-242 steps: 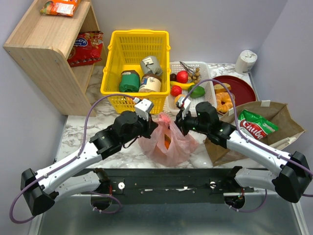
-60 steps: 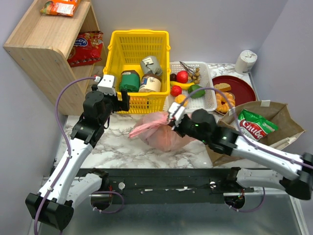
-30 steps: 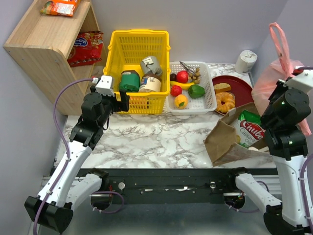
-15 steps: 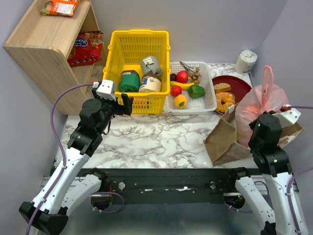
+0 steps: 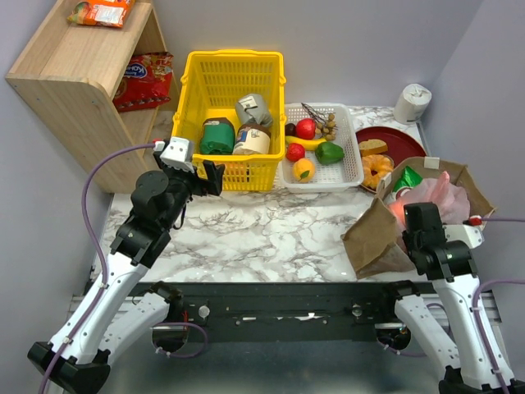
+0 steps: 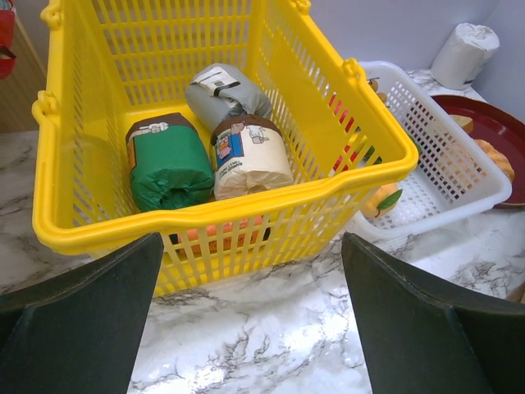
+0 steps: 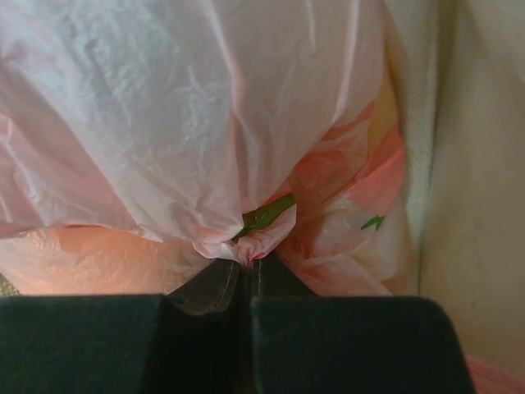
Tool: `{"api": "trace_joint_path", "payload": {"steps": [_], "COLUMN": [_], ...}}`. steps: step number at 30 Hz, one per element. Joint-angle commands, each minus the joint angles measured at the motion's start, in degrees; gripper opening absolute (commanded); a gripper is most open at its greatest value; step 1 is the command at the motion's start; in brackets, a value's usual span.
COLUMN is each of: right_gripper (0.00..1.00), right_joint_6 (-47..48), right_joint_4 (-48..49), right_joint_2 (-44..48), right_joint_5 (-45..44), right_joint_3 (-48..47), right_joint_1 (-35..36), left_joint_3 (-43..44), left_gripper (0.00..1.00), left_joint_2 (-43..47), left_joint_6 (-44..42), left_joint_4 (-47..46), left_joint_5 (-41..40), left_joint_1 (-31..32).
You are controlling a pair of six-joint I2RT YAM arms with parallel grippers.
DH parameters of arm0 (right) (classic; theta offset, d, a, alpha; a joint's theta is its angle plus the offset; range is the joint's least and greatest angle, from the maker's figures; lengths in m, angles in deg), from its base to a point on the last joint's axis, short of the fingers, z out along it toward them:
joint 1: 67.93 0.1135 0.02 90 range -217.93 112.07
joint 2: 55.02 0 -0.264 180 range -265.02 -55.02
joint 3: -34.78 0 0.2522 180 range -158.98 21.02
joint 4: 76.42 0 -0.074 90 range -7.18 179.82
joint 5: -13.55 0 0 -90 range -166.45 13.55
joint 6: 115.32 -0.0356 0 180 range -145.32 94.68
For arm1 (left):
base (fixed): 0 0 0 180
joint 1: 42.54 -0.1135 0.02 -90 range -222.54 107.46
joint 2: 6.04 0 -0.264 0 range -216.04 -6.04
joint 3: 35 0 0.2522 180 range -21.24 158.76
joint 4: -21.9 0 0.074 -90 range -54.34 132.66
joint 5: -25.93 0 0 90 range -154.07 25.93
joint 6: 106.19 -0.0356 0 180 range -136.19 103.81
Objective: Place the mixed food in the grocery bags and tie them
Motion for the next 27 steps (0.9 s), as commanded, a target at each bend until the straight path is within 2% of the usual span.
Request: {"api": "trace_joint_path", "payload": {"steps": [1, 3, 6, 7, 9, 10, 11, 15, 16, 17, 18, 19, 20, 21, 23, 27], "right_gripper": [0.17, 0.18, 0.48, 0.72, 0.88, 0.97, 1.0, 1.0, 1.0, 1.0, 1.0, 1.0, 1.0, 1.0, 1.0, 1.0], "right_joint_6": [-13.7, -12.8, -9.9, -6.7, -1.3, 5.2, 8.1, 23.1, 30.7, 34.8, 39.0, 48.2, 52.7, 56.5, 61.7, 66.8], "right_joint_4": [-13.0, -12.3, -12.0, -11.9, -9.6, -8.5, -5.8, 3.1, 5.8, 12.8, 16.7, 21.0, 29.9, 34.0, 40.0, 38.3], "right_joint_2": [4.0, 5.5, 6.4, 6.3, 5.6, 5.5, 5.1, 5.3, 5.7, 6.1, 7.5, 8.3, 9.3, 9.9, 8.9, -1.8], "right_joint_5": [-0.8, -2.7, -6.5, -7.4, -10.1, -10.9, -11.6, -12.8, -12.4, -11.8, -8.6, -6.4, -3.3, 2.6, 6.2, 13.4], "right_joint_3": [0.1, -0.1, -3.1, -4.3, -8.3, -9.5, -10.9, -15.2, -15.4, -15.2, -14.6, -13.8, -11.7, -11.0, -11.5, -20.3], "right_joint_1": [-0.1, -0.1, -0.1, -0.2, -0.1, -0.2, -0.2, -0.1, -0.1, -0.1, -0.2, -0.2, -0.2, -0.1, -0.1, -0.2], "left_joint_3": [-0.6, -0.6, -0.4, -0.4, -0.3, -0.3, -0.2, 0.1, 0.3, 0.5, 1.1, 1.4, 1.9, 3.3, 4.5, 5.6], "left_gripper": [0.99, 0.99, 0.99, 0.99, 0.99, 0.99, 0.99, 0.99, 0.99, 0.99, 0.99, 0.99, 0.99, 0.99, 0.99, 0.99], "left_joint_2": [0.3, 0.3, 0.2, 0.1, -0.1, -0.2, -0.3, -1.3, -1.6, -2.1, -3.1, -3.7, -4.4, -6.1, -7.7, -8.0], "left_joint_6": [-0.1, -0.3, -0.2, -0.3, -0.1, -0.1, -0.1, 0.3, 0.6, 0.8, 1.1, 2.0, 2.8, 3.7, 6.9, 7.7], "left_joint_4": [-1.1, -1.1, -0.9, -0.8, -0.8, -0.7, -0.6, -0.6, -0.4, 0.0, 0.3, 1.0, 1.5, 2.2, 3.9, 2.5], "left_joint_5": [-1.6, -1.8, -1.8, -1.6, -1.1, -1.1, -0.6, 0.1, -0.1, -0.3, -1.2, -1.4, -1.5, -0.9, 0.8, 3.7], "left_joint_1": [0.2, 0.2, 0.2, 0.2, 0.2, 0.2, 0.2, 0.2, 0.2, 0.2, -0.2, -0.6, -1.3, -2.2, -6.0, -10.0]}}
